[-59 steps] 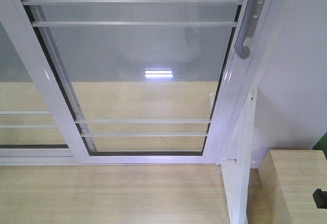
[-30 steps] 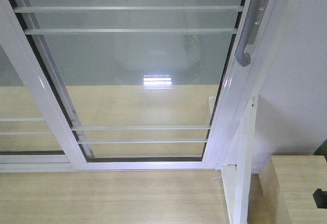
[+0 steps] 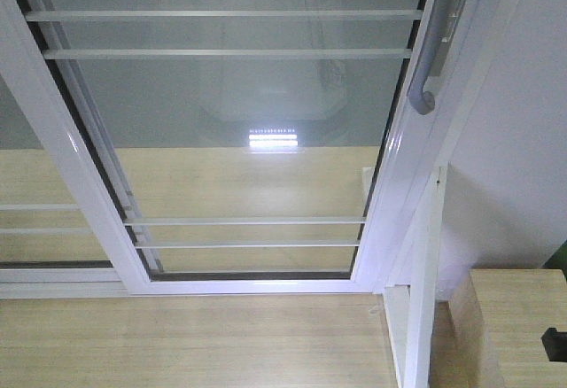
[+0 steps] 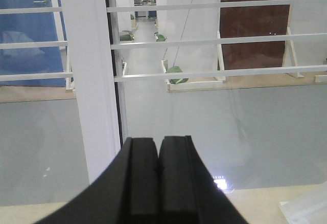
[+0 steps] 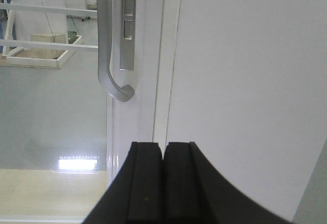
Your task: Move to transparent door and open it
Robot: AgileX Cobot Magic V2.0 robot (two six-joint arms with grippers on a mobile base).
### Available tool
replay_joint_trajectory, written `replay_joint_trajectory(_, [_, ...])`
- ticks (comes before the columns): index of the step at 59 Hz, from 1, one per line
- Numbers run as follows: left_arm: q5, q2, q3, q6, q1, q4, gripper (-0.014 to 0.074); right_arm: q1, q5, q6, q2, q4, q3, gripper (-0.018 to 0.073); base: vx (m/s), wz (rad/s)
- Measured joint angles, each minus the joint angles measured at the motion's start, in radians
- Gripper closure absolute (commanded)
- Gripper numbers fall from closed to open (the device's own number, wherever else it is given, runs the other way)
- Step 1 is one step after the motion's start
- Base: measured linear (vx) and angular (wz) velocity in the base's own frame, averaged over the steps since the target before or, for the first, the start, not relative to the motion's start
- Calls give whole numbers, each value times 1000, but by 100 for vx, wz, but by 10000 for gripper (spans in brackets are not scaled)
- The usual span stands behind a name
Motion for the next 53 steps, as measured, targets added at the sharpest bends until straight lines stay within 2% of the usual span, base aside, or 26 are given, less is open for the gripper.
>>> replay_joint_trajectory(32, [-15,0,0,0,0,0,602,0,-29,-6,0,0,0,567,0,0])
replay_joint_trajectory(40, [-74,0,0,0,0,-1,602,0,-102,-7,0,0,0,567,0,0])
replay_joint_trajectory(50, [-232,0,0,-5,0,-3,602,0,-277,1,0,0,0,567,0,0])
replay_joint_trajectory(53, [-253,0,-5,-7,0,-3,602,0,-291,18,0,0,-13,567,0,0])
